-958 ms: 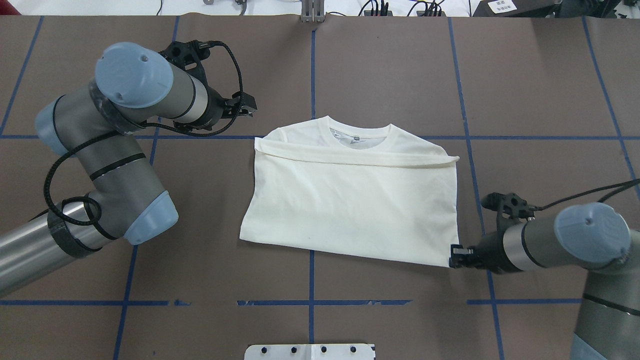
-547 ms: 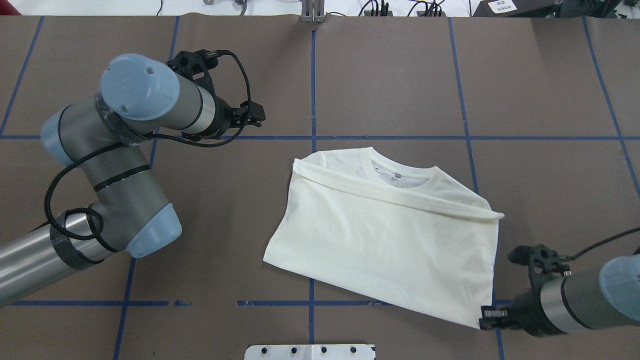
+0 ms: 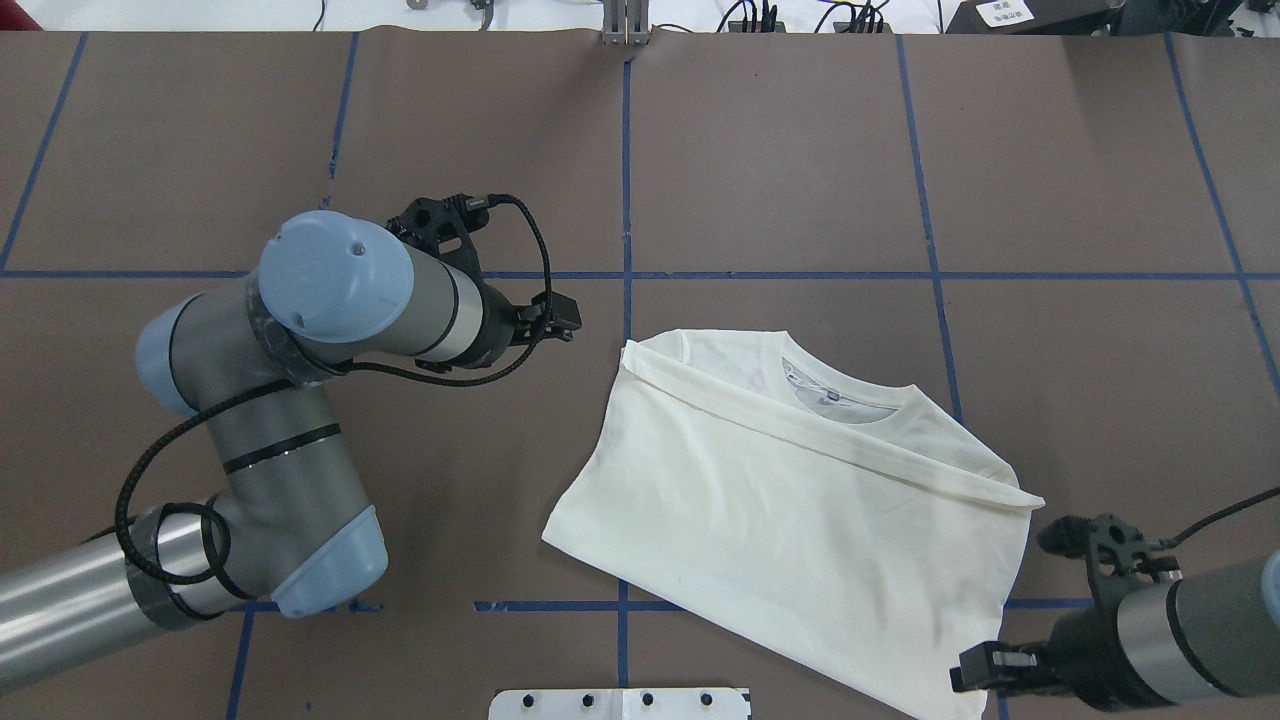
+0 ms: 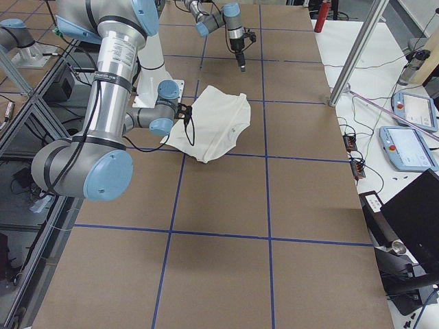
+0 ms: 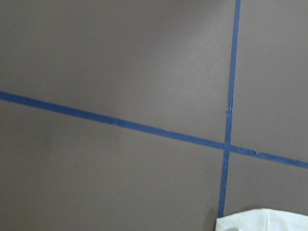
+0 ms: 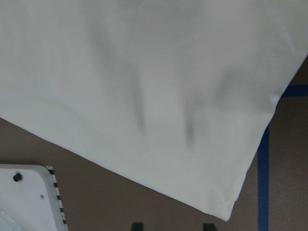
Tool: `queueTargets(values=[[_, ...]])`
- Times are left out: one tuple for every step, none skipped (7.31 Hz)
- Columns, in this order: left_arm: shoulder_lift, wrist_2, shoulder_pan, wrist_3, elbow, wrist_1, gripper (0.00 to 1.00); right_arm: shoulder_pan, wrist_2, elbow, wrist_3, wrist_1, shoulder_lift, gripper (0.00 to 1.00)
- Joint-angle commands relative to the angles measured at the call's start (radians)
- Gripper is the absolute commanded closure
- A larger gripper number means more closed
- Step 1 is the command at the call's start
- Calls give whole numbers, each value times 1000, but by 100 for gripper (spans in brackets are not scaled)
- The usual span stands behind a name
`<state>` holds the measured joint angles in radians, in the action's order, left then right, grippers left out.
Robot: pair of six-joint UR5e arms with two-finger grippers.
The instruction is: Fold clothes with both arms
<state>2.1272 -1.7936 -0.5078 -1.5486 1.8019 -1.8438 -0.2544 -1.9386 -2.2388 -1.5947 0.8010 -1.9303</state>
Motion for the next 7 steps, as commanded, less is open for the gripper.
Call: queueTargets(values=[[-38,58,160,-195,36,3,2,-203,-9,4,1,-42,31,0],[-62,104,222,-240,34,3,2,-259,-16,5,1,-42,56,0],[-69,108,270,-296,30,5,7,-279,-17,11,1,-42,83,0],[-66,109,287,-310,16,5,11,-282,-13,21,1,-42,86,0],[-64,109,287,-311,7,5,16,-286,-13,21,1,-42,89,0],[-61,109,281,-311,5,5,19,-287,-14,22,1,-42,91,0],[-61,109,269,-311,5,5,22,-289,-14,24,1,-42,93,0]])
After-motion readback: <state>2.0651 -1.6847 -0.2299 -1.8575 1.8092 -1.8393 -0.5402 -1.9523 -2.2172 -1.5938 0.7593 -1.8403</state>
